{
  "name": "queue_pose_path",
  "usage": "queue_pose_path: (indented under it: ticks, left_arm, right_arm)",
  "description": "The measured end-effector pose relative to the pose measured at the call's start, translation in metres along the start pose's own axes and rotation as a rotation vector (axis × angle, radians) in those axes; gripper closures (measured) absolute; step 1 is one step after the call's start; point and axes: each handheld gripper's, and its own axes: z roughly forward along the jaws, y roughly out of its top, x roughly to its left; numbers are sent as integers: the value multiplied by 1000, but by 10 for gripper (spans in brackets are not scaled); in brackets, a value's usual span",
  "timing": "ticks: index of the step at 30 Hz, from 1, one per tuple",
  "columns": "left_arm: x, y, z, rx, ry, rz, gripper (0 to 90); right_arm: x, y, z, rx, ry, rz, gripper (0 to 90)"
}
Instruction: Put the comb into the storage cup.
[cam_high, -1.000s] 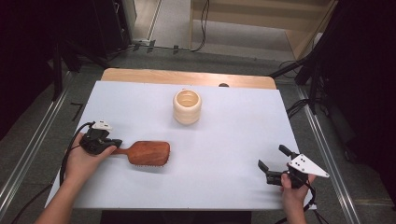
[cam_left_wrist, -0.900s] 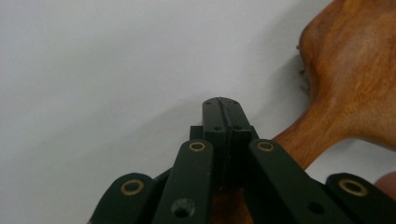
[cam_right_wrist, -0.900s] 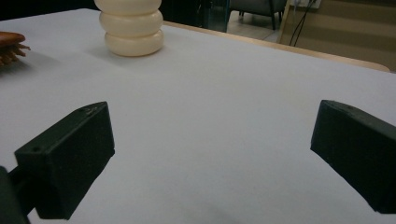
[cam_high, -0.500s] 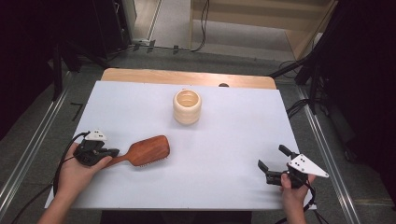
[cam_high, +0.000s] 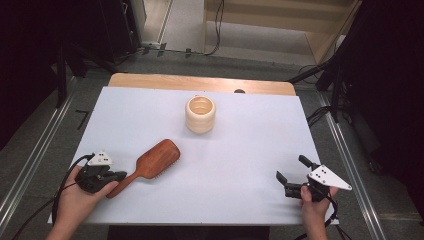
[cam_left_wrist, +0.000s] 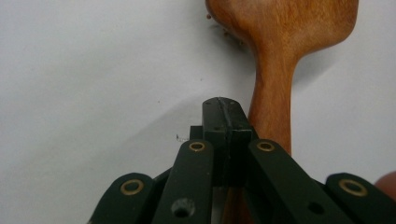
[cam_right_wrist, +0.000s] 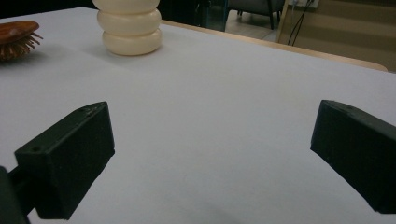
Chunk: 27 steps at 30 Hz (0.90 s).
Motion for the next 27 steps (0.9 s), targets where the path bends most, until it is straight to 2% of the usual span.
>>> queue_pose_path:
  ticks: [3, 4, 5, 6, 7, 8, 9, 10, 11, 12, 13, 15, 16, 18, 20, 23, 24, 25, 26, 27]
  left_arm:
    - [4, 3, -9, -36, 9, -40, 900]
    - [6, 4, -12, -47, 6, -50, 832]
    - [7, 5, -15, -58, 1, -62, 832]
    - [8, 7, -18, -53, -9, -63, 781]
    - [7, 9, -21, -54, -14, -42, 717]
    - [6, 11, -22, -60, -25, -32, 717]
    - [4, 13, -25, -75, -46, -28, 586]
    - [4, 14, -26, -78, -55, -23, 586]
    - [3, 15, -27, -75, -86, -13, 547]
    - [2, 16, -28, -64, -92, 6, 547]
    - [-2, 18, -26, -46, -57, 41, 481]
    - [-6, 20, -23, -19, -33, 65, 344]
    - [-7, 21, -22, -18, -38, 70, 274]
    - [-9, 23, -19, -18, -57, 67, 197]
    - [-9, 26, -16, -10, -36, 57, 21]
    - [-11, 29, -14, -17, -46, 65, 0]
    - [-13, 32, -10, 9, -44, 88, 0]
    - [-13, 32, -10, 9, -44, 88, 0]
    - [-14, 32, -6, 34, -42, 108, 0]
    - [-16, 33, -4, 49, -42, 120, 48]
  right_arm:
    - [0, 0, 0, 1, -3, 2, 0]
    - [0, 0, 0, 3, 0, 2, 0]
    - [0, 0, 0, 3, 0, 2, 0]
    - [0, 0, 0, 3, 2, 1, 0]
    - [0, 0, 0, 2, 3, 7, 0]
    - [0, 0, 0, 2, 3, 7, 0]
    - [0, 0, -1, 1, 3, 7, 0]
    - [0, 0, -1, 1, 3, 7, 0]
    - [0, 0, 0, 3, 3, 6, 0]
    - [0, 0, 0, 3, 3, 6, 0]
    - [0, 0, 0, 1, 5, 3, 0]
    - [0, 0, 0, 2, 4, 4, 0]
    - [0, 0, 0, 1, 4, 4, 0]
    - [0, 0, 0, 1, 4, 7, 0]
    - [0, 0, 0, 2, 4, 8, 0]
    - [0, 0, -1, 1, 6, 10, 0]
    - [-1, 0, -1, 1, 7, 10, 0]
    - [-1, 0, -1, 1, 7, 10, 0]
    - [-1, 0, -1, 1, 7, 10, 0]
    - [0, 0, 0, 1, 5, 10, 0]
